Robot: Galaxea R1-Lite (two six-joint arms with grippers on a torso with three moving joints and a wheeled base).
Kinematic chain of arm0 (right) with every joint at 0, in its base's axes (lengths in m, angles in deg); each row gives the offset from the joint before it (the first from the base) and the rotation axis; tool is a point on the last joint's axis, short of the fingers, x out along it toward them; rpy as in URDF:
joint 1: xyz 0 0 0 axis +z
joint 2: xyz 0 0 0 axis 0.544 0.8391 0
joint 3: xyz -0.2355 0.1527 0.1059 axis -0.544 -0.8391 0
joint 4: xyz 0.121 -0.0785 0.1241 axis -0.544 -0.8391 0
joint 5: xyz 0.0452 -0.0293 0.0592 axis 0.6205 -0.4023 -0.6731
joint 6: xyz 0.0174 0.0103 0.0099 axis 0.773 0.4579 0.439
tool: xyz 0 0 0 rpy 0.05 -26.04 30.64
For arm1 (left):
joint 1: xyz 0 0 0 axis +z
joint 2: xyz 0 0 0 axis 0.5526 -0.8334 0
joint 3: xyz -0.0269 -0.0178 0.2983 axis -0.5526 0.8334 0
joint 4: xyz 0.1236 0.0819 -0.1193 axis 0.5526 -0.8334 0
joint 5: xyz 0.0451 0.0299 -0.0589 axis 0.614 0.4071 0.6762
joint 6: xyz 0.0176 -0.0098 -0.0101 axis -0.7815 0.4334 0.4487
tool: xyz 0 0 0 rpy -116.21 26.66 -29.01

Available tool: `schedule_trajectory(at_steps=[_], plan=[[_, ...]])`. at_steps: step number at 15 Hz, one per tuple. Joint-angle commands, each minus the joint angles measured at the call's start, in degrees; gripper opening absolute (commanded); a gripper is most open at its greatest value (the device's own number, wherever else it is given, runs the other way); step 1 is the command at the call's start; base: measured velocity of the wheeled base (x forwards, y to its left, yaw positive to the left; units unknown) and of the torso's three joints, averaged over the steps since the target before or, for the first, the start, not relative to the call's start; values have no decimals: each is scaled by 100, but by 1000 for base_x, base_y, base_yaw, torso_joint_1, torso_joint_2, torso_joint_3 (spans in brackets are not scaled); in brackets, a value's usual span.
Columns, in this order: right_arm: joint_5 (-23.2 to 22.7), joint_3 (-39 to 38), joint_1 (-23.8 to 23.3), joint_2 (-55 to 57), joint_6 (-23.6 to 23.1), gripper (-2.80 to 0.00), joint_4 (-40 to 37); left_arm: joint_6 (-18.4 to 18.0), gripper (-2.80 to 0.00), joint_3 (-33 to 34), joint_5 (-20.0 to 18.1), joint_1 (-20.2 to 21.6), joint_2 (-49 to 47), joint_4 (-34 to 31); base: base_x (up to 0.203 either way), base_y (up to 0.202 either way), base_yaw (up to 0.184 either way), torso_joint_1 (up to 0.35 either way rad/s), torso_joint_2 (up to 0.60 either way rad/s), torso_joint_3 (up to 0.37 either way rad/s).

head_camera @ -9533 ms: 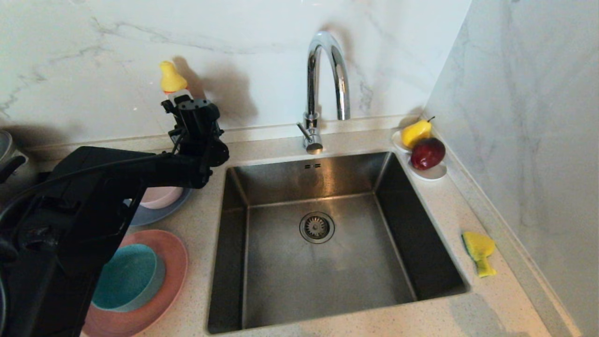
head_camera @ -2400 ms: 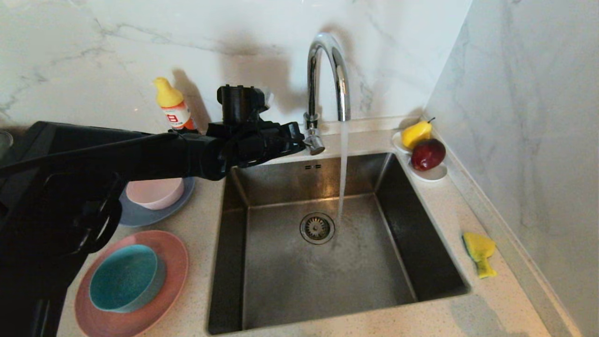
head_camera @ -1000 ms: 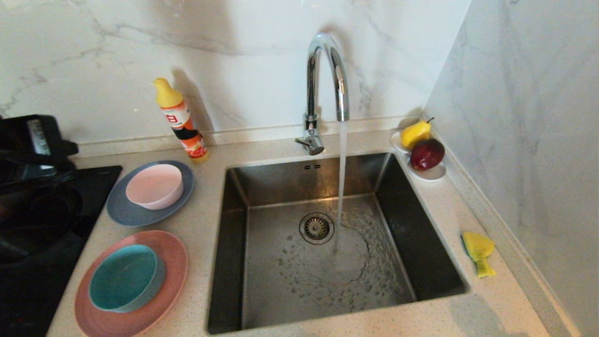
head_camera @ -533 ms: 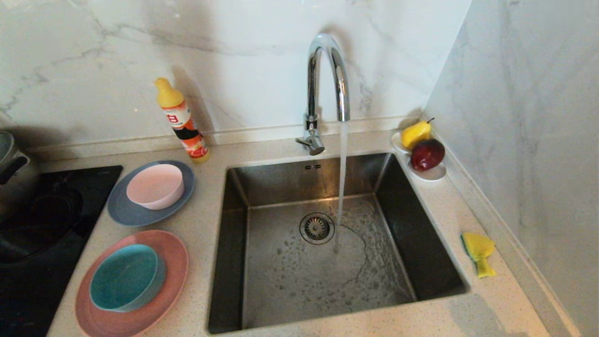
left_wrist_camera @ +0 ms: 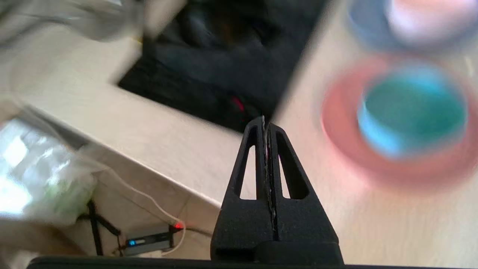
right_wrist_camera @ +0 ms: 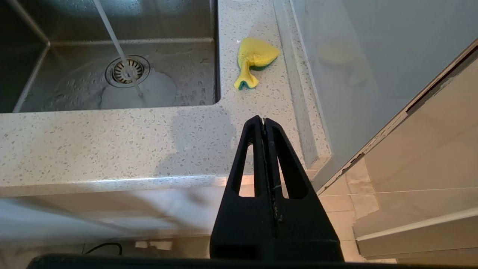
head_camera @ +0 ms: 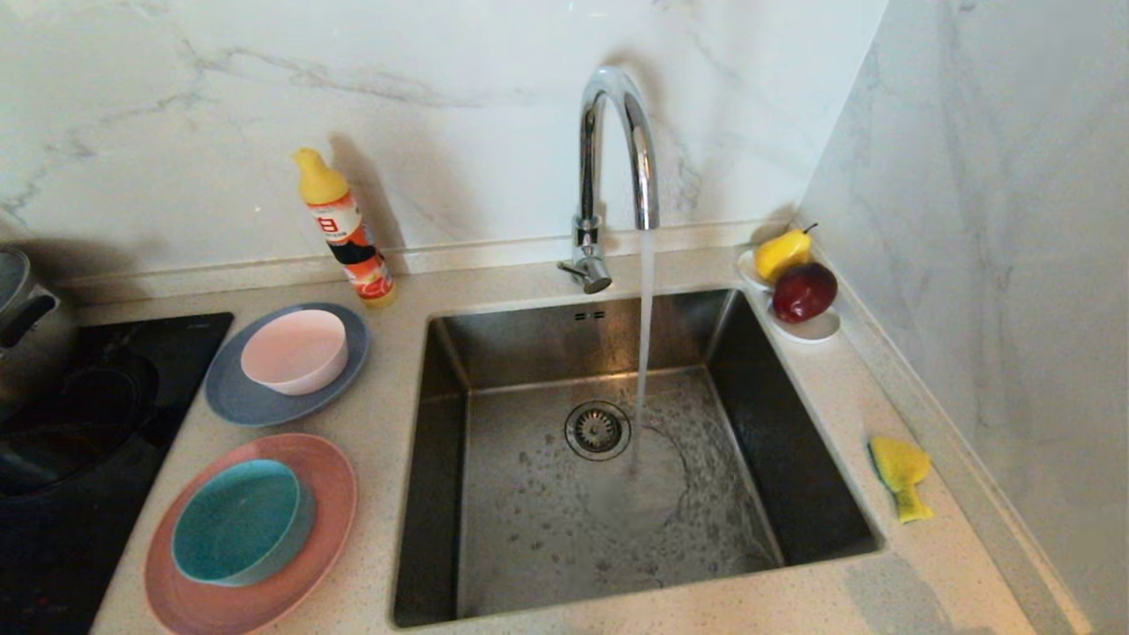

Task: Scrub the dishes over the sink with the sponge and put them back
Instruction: Pick up a bowl and the sponge

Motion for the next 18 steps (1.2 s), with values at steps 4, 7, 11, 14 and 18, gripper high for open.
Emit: schedule_trajectory(at_steps=[4, 7, 11, 14, 18], plan=[[-2, 0, 0, 5, 4, -280, 1, -602, -280, 951, -2761, 114, 543, 474, 0, 0, 0, 0, 0, 0], [-2, 0, 0, 0, 4, -280, 1, -950, -280, 1402, -3219, 118, 553, 671, 0, 0, 0, 0, 0, 0], [-2, 0, 0, 4, 4, -280, 1, -950, -280, 1391, -3232, 118, 554, 703, 0, 0, 0, 0, 0, 0], [4, 0, 0, -4, -10, -280, -2, -952, -280, 1391, -3239, 118, 554, 703, 0, 0, 0, 0, 0, 0], [7, 0, -8, -4, -13, -280, -8, -950, -280, 1391, -3241, 118, 554, 703, 0, 0, 0, 0, 0, 0]])
